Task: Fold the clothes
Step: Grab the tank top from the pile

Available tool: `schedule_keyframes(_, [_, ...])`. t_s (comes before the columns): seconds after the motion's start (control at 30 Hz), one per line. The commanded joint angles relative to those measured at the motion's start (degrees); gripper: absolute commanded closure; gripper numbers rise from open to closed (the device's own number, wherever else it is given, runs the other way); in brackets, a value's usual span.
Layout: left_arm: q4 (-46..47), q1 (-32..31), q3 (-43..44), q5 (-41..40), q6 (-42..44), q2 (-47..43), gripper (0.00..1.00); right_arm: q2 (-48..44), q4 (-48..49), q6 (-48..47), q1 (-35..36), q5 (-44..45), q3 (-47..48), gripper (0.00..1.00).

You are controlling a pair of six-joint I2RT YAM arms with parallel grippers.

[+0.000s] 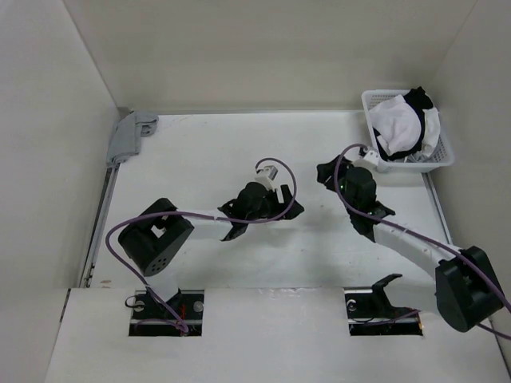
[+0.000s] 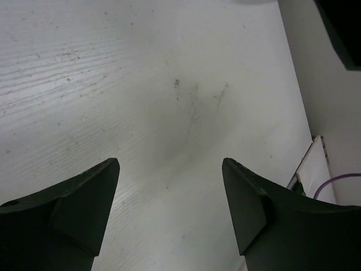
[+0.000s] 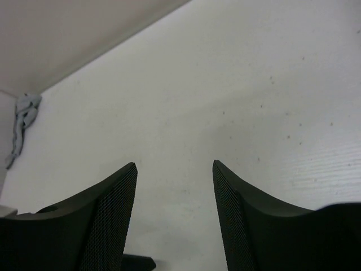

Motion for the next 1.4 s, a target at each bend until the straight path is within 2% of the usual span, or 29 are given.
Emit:
schedule_keyframes(0.0, [5.15, 0.60, -1.52, 3.29, 1.73, -4.13, 0.27, -2.33, -2.09, -0.69, -5.25, 1.12, 6.73, 0.46])
schedule_keyframes(0.07, [6.99, -0.37, -2.92, 2.68, 2.87, -4.83, 0.27, -2.15, -3.06, -1.05, -7.97, 0.51, 9.01, 0.53])
schedule_keyframes(0.1, [8.30, -0.89, -3.71, 2.59, 3.30, -5.27, 0.27, -1.63, -4.45, -1.22, -11.20, -0.45, 11.63, 0.67])
schedule_keyframes(0.17, [9.62, -1.34, -4.16, 2.41, 4.09, -5.36, 0.27, -0.84, -6.30, -0.96, -14.64, -1.16, 14.19, 0.80])
schedule_keyframes(0.2, [11.46, -1.77, -4.59, 2.33, 4.97, -5.10, 0.30, 0.30, -9.10, -0.61, -18.57, -1.69, 17.34, 0.89])
schedule_keyframes(0.3, [12.27, -1.95, -5.47, 2.33, 4.98, -5.88, 0.33, 2.85, -12.89, -1.04, -23.77, -2.22, 22.61, 0.95])
schedule_keyframes(0.4, [13.23, -2.04, -5.92, 1.71, 5.07, -6.15, 0.34, 5.31, -16.41, -2.01, -27.91, -1.78, 26.67, 0.94])
schedule_keyframes(0.47, [13.32, -1.95, -5.92, 1.97, 4.72, -5.89, 0.34, 7.95, -19.49, -1.84, -31.96, -0.90, 29.93, 0.87])
schedule_keyframes(0.67, [13.59, -2.22, -6.27, 2.06, 4.45, -5.98, 0.34, 20.23, -26.60, -2.36, -41.10, -2.03, 40.37, 0.54])
schedule_keyframes(0.83, [13.94, -1.78, -6.44, 1.98, 3.84, -5.97, 0.34, 32.63, -31.27, -5.61, -41.55, -10.11, 50.49, 0.43])
schedule_keyframes(0.97, [14.20, -1.43, -6.44, 2.32, 3.31, -5.27, 0.33, 38.97, -32.59, -5.80, -41.81, -11.71, 55.68, 0.42])
schedule_keyframes(1.1, [14.38, -1.34, -6.44, 2.33, 3.40, -5.18, 0.33, 42.32, -33.64, -5.18, -41.73, -11.45, 58.41, 0.50])
schedule_keyframes(1.23, [14.55, -0.64, -6.71, 2.41, 2.78, -5.27, 0.33, 44.43, -34.17, -4.65, -41.55, -9.43, 58.85, 0.52])
schedule_keyframes(1.33, [15.08, -0.37, -6.88, 2.50, 2.52, -5.01, 0.33, 45.48, -34.87, -4.56, -41.55, -9.43, 59.47, 0.60])
schedule_keyframes(1.37, [15.08, -0.37, -6.88, 2.50, 2.43, -5.01, 0.33, 45.75, -35.22, -4.56, -41.55, -9.60, 59.64, 0.66])
